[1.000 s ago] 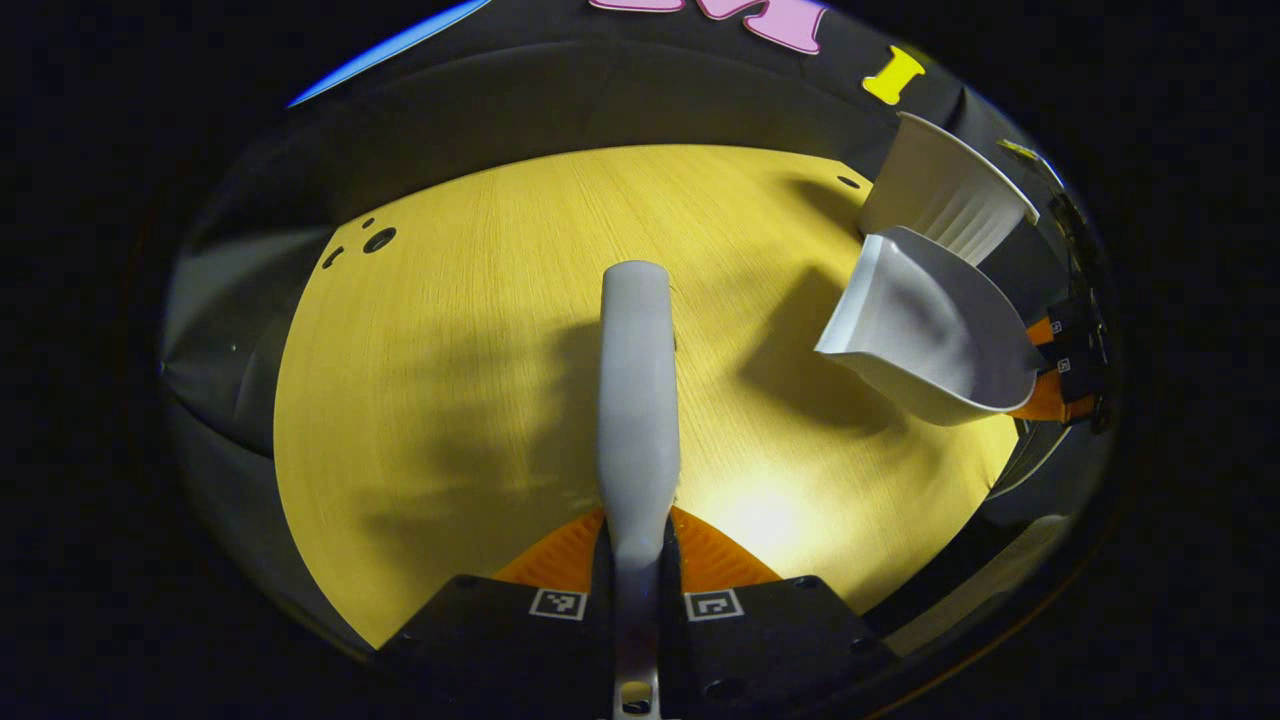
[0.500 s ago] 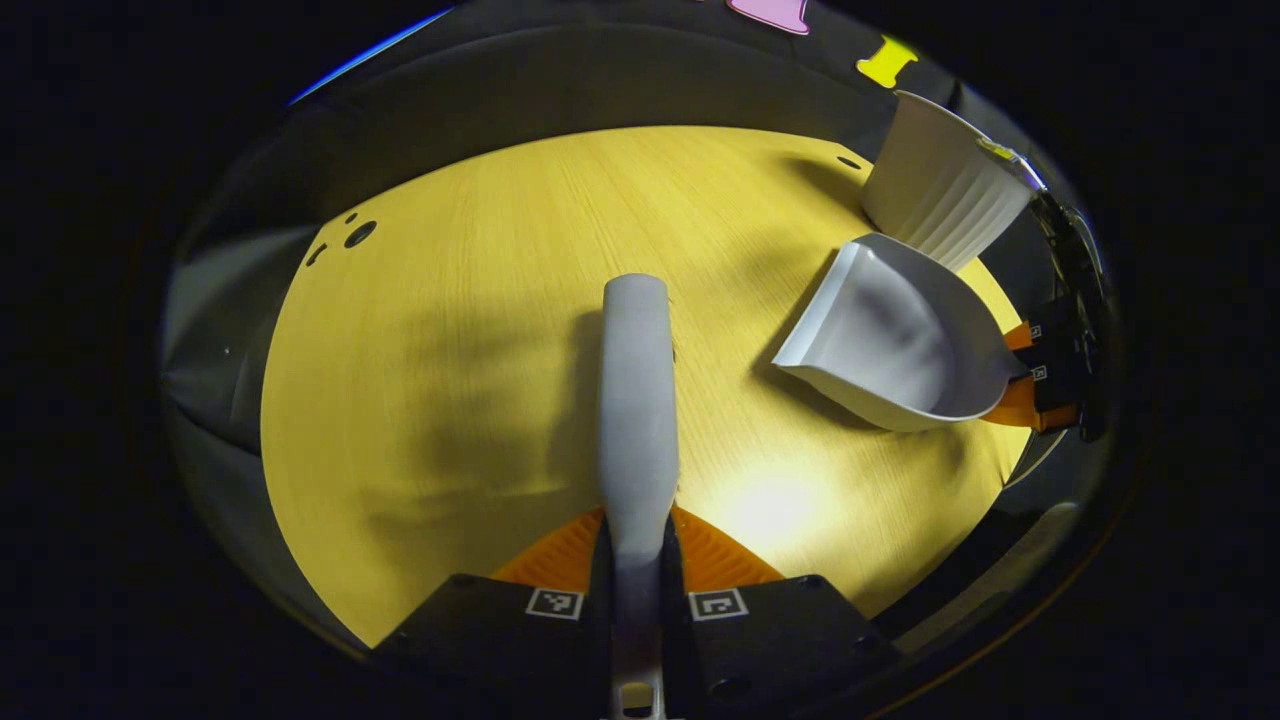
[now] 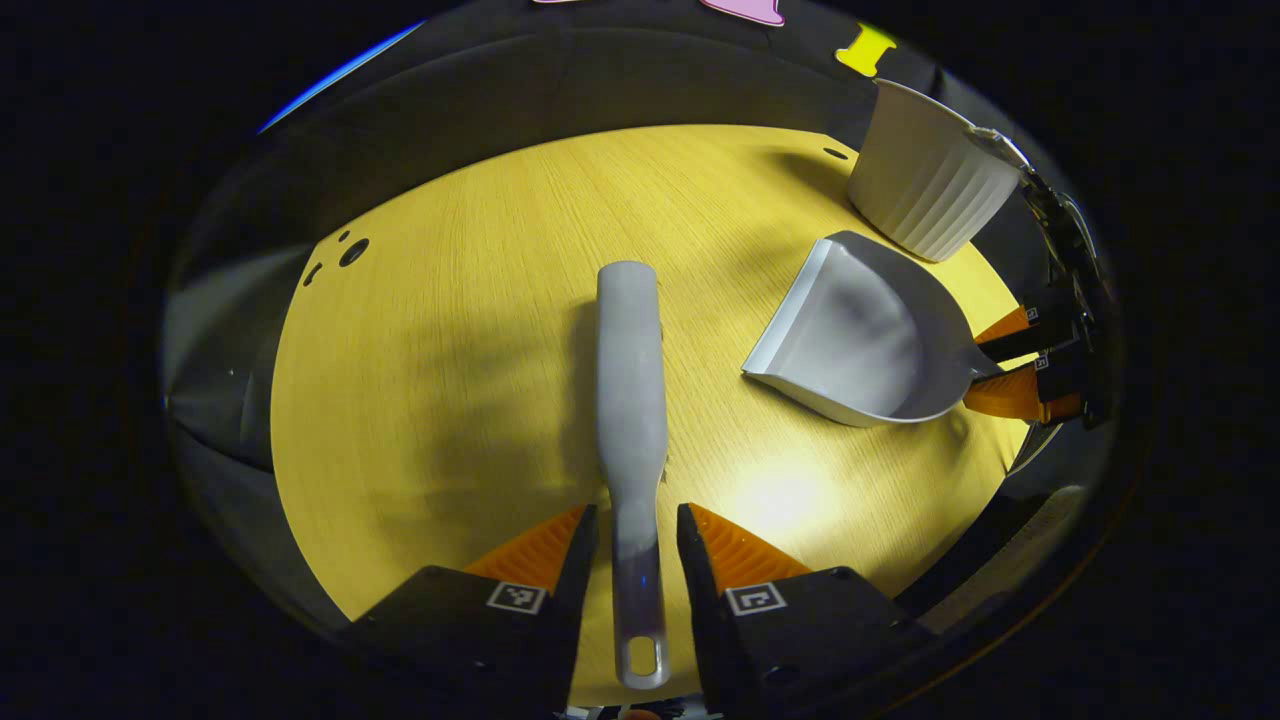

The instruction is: Pick up the small broom and dustpan from the desktop, sweep the trash into the dustpan with the broom, and then empty the trash into the garbage bin.

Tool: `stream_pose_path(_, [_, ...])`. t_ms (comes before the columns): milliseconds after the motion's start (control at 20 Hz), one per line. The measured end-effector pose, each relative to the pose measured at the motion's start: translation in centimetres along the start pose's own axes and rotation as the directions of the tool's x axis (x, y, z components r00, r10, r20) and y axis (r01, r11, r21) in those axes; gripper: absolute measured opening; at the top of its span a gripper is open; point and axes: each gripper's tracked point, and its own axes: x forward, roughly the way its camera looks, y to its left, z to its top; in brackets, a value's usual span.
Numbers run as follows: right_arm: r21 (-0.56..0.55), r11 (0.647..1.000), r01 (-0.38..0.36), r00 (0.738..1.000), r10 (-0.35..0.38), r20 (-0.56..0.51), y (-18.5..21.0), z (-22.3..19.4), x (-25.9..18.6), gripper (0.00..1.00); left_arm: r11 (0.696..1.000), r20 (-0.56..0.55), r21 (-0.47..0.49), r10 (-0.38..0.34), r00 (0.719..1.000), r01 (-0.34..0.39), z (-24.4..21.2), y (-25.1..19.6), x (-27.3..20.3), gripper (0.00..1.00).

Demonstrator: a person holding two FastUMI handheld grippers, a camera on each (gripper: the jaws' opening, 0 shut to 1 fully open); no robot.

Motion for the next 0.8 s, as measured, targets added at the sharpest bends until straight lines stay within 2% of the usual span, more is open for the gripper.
stream_pose_path(50, [0.001, 1.000, -0.003, 1.000, 0.003, 0.007, -0.1, 0.0, -0.5, 0.57, 1.000, -0.001, 0.002, 0.000, 1.000, 0.000, 0.0, 0.0, -0.2, 0.57])
stream_pose_path(100, [0.002, 1.000, -0.006, 1.000, 0.006, 0.016, 0.0, 0.0, -1.0, 0.50, 1.000, 0.002, 0.004, 0.005, 1.000, -0.005, -0.1, 0.0, -0.5, 0.57])
stream_pose_path(350, [0.009, 1.000, -0.022, 0.997, 0.021, 0.079, -0.1, 0.7, -4.8, 0.50, 0.999, 0.043, -0.023, -0.034, 0.999, 0.035, 0.6, -0.8, -3.2, 0.66])
stream_pose_path(500, [0.025, 0.999, -0.040, 0.988, 0.036, 0.150, 0.2, 2.0, -8.1, 0.51, 0.997, 0.104, -0.059, -0.043, 0.994, 0.049, 1.8, -1.1, -6.0, 0.68])
stream_pose_path(650, [0.027, 0.998, -0.063, 0.965, 0.054, 0.258, 0.8, 4.1, -11.7, 0.53, 0.994, 0.244, -0.083, -0.046, 0.969, 0.068, 5.1, -1.7, -9.7, 0.71])
stream_pose_path(800, [0.036, 0.997, -0.066, 0.936, 0.049, 0.349, 0.9, 6.0, -14.6, 0.53, 0.994, 0.388, -0.080, -0.042, 0.921, 0.079, 8.1, -2.6, -13.4, 0.71])
